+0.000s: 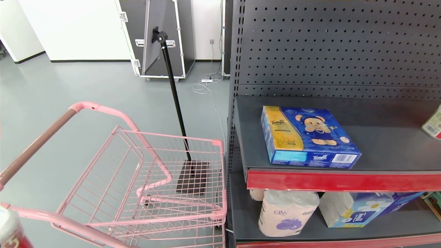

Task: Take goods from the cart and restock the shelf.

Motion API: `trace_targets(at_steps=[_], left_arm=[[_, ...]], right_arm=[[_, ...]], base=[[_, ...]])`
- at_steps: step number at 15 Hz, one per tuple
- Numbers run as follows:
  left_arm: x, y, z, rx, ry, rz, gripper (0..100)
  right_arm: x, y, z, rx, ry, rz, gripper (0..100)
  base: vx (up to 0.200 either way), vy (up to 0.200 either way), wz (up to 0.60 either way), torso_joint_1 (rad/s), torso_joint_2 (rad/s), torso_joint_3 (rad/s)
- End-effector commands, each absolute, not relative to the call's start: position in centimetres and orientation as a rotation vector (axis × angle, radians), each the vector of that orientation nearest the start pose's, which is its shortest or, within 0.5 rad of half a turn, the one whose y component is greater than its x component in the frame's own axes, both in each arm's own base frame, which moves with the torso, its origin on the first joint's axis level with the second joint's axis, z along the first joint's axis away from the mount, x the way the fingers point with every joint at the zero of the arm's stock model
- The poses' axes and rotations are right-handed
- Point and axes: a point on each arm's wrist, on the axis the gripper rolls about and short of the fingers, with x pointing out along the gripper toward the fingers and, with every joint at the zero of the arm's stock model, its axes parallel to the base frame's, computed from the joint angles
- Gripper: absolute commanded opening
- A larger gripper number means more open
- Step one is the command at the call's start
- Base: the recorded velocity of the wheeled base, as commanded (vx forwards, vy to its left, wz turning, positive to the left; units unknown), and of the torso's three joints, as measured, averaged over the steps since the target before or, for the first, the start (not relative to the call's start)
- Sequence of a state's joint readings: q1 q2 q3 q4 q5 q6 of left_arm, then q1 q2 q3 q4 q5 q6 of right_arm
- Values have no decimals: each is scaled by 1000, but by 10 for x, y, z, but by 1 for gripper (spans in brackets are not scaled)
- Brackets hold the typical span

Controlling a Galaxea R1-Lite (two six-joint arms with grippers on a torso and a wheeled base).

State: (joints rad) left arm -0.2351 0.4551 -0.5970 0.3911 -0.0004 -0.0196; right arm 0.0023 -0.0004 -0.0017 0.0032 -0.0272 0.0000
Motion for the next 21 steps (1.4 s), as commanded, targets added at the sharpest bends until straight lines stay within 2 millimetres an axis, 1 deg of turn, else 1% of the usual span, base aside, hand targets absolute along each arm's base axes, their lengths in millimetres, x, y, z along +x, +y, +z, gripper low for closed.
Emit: trace_targets(at_steps=[1,2,6,15,21], left_arm=[[-11,3,205,10,235,-211,0],[-11,4,205,12,235,-192,0],[-7,2,209,7,214,-201,0],[22,-5,222,-15,161,-215,0],[28,-6,221,-1,178,-217,0]], right_arm=[[-23,-1,76,0,2,-25,100],[-23,-1,76,0,2,-25,100],[-23,-1,76,0,2,-25,100],[-23,-1,76,0,2,-25,100],[-23,-1,76,0,2,-25,100]], base=[[0,0,0,222,-564,-369],[0,0,0,237,-613,-393],[0,0,0,196,-491,-300],[0,0,0,160,-373,-225],[0,0,0,155,-359,-204]])
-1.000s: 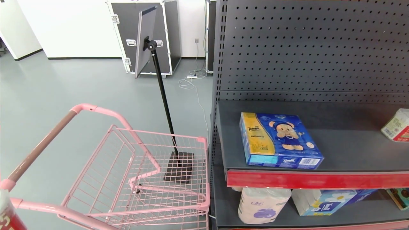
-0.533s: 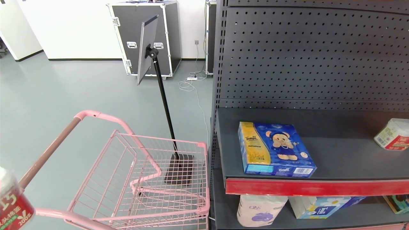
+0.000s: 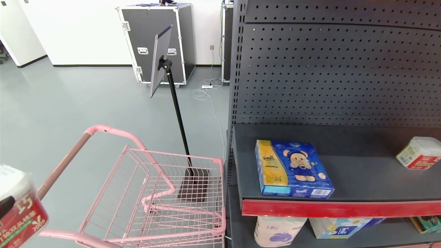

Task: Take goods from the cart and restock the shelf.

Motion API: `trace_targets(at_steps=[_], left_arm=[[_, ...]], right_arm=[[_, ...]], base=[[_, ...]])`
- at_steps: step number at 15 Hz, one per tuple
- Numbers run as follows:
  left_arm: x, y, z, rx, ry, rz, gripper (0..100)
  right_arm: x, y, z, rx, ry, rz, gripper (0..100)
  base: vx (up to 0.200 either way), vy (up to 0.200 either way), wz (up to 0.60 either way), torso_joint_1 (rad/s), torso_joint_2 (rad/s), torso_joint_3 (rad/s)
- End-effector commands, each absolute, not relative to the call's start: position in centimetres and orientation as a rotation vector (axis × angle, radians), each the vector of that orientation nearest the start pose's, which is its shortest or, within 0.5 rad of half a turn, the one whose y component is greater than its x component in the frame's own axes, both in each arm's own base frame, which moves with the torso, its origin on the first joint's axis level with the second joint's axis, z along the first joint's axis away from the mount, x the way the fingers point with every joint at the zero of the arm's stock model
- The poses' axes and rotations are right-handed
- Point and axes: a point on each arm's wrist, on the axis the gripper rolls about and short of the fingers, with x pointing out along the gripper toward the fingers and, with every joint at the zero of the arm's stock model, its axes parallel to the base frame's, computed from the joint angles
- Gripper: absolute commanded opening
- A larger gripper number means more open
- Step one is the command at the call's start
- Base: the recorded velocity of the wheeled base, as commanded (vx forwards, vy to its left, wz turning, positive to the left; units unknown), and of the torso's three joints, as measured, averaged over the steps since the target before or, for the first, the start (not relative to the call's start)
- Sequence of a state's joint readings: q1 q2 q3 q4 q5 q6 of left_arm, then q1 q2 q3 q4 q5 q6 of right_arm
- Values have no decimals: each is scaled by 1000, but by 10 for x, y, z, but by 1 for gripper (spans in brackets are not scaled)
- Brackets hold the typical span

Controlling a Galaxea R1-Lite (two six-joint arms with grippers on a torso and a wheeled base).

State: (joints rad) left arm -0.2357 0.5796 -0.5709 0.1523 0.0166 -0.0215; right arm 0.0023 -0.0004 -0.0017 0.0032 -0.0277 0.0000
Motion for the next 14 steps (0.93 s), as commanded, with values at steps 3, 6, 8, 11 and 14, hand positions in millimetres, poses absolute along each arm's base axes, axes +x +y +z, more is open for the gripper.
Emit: trace_targets(at_steps=[3,6,8,11,14], left_arm=[[28,-6,222,24,163,-218,0],[30,-7,225,22,146,-218,0],[30,-7,226,21,138,-218,0],[30,-7,227,21,128,-218,0],[30,-7,227,21,126,-218,0]], right_arm=[[-23,-1,76,0,2,-25,100],[-23,-1,76,0,2,-25,100],[-23,-1,76,0,2,-25,100],[-23,-1,76,0,2,-25,100],[-23,-1,76,0,2,-25,100]], base=[[0,0,0,132,-299,-160],[0,0,0,41,-93,-45],[0,-100,0,4,1,-1],[0,-200,0,6,-1,2],[0,-200,0,12,7,-2]])
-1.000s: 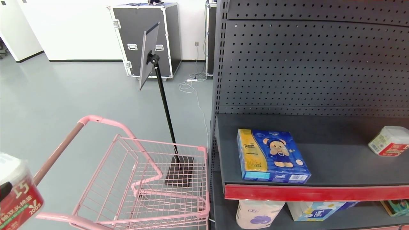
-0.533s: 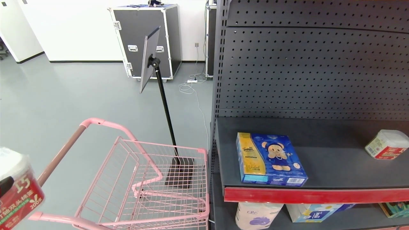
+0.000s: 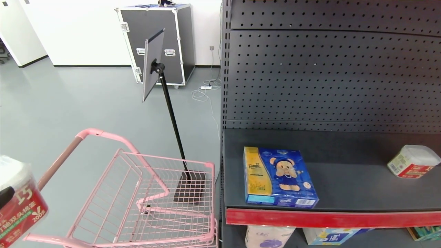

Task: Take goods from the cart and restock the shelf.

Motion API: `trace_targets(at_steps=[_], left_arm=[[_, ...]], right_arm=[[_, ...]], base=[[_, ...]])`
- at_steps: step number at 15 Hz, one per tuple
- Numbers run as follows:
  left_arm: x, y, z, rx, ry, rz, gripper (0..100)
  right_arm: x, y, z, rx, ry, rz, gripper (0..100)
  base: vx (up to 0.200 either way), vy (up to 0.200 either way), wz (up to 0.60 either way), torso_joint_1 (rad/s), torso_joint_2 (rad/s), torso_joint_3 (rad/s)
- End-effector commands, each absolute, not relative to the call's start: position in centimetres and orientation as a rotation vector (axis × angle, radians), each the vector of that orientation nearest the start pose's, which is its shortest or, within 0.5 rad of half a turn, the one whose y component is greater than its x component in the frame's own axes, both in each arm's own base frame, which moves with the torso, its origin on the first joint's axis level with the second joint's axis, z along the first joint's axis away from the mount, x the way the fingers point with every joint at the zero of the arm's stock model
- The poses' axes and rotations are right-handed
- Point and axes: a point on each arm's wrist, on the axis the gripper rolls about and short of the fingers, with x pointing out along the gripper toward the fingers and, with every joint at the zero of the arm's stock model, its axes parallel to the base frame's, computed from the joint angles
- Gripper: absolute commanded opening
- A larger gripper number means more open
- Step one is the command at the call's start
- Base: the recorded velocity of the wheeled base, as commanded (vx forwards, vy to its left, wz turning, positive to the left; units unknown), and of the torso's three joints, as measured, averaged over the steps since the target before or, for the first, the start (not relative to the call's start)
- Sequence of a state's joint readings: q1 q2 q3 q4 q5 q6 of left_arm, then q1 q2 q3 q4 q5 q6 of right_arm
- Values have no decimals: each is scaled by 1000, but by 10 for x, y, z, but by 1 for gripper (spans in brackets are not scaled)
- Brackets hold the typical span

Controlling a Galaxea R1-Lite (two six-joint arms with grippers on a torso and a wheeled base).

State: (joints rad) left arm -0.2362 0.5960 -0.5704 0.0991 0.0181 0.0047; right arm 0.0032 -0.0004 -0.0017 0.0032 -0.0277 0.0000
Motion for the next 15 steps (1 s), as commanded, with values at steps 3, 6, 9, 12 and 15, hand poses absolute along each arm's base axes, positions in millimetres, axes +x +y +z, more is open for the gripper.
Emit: trace_targets(at_steps=[3,6,9,12,15], left_arm=[[29,-7,228,20,120,-218,0],[29,-7,228,20,117,-218,0],[30,-7,229,21,118,-218,0],[30,-7,229,22,120,-218,0],[30,-7,229,21,117,-218,0]], right_arm=[[-23,-1,76,0,2,-25,100],[-23,-1,76,0,2,-25,100],[-23,-1,76,0,2,-25,100],[-23,-1,76,0,2,-25,100],[-23,-1,76,0,2,-25,100]], base=[[0,-200,0,2,2,1],[0,-200,0,1,7,-1],[0,-200,0,2,2,2],[0,-200,0,1,1,2],[0,-200,0,4,1,6]])
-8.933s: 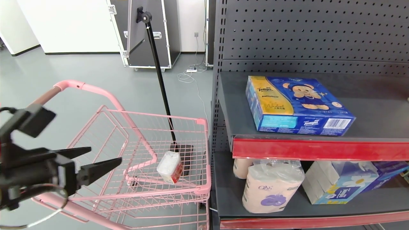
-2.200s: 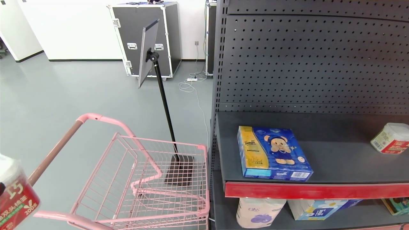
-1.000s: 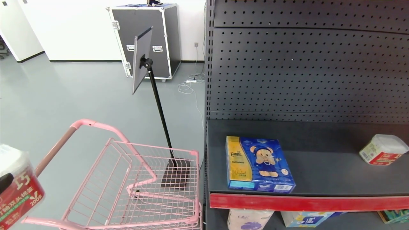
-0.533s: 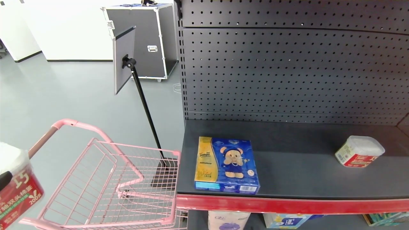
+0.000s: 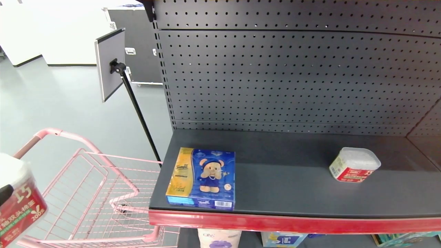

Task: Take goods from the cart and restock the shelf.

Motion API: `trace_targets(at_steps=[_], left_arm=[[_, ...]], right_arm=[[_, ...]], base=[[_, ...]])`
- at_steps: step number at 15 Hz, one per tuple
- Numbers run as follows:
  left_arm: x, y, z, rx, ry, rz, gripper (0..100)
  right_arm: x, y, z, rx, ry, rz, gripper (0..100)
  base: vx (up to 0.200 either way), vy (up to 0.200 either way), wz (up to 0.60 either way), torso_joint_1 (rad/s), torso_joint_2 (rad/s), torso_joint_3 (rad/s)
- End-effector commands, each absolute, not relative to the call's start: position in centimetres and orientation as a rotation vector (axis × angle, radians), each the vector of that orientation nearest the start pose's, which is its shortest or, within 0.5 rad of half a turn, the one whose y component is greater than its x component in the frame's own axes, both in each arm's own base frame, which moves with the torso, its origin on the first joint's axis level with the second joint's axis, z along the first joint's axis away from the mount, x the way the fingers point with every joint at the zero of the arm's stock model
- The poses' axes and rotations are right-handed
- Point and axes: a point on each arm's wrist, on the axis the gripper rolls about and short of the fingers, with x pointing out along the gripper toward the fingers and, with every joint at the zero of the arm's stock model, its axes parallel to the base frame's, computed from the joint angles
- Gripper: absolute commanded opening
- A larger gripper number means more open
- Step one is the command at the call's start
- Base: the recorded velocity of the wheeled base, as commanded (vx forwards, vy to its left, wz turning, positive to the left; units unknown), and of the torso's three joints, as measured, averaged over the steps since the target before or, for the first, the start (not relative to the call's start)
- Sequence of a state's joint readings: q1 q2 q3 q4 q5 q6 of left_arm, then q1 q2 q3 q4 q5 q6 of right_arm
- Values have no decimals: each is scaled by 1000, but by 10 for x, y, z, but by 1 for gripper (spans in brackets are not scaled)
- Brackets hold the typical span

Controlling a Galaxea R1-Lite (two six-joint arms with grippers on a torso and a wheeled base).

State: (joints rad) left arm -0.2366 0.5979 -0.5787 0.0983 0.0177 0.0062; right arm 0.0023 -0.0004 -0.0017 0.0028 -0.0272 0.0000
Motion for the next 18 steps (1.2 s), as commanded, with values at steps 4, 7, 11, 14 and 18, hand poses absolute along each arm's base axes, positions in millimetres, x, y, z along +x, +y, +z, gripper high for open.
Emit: trace_targets(at_steps=[4,7,11,14,18], left_arm=[[29,-7,230,21,115,-218,0],[29,-7,230,21,115,-218,0],[30,-7,229,21,117,-218,0],[30,-7,229,21,117,-218,0],[30,-7,229,21,118,-218,0]], right_arm=[[-23,-1,76,0,2,-25,100],[-23,-1,76,0,2,-25,100],[-23,-1,76,0,2,-25,100],[-23,-1,76,-2,2,-25,100],[-23,-1,76,-2,2,-25,100]], base=[[0,-200,0,5,2,4],[0,-200,0,2,2,5],[0,-200,0,2,4,5],[0,-200,0,-5,2,4],[0,-200,0,2,4,2]])
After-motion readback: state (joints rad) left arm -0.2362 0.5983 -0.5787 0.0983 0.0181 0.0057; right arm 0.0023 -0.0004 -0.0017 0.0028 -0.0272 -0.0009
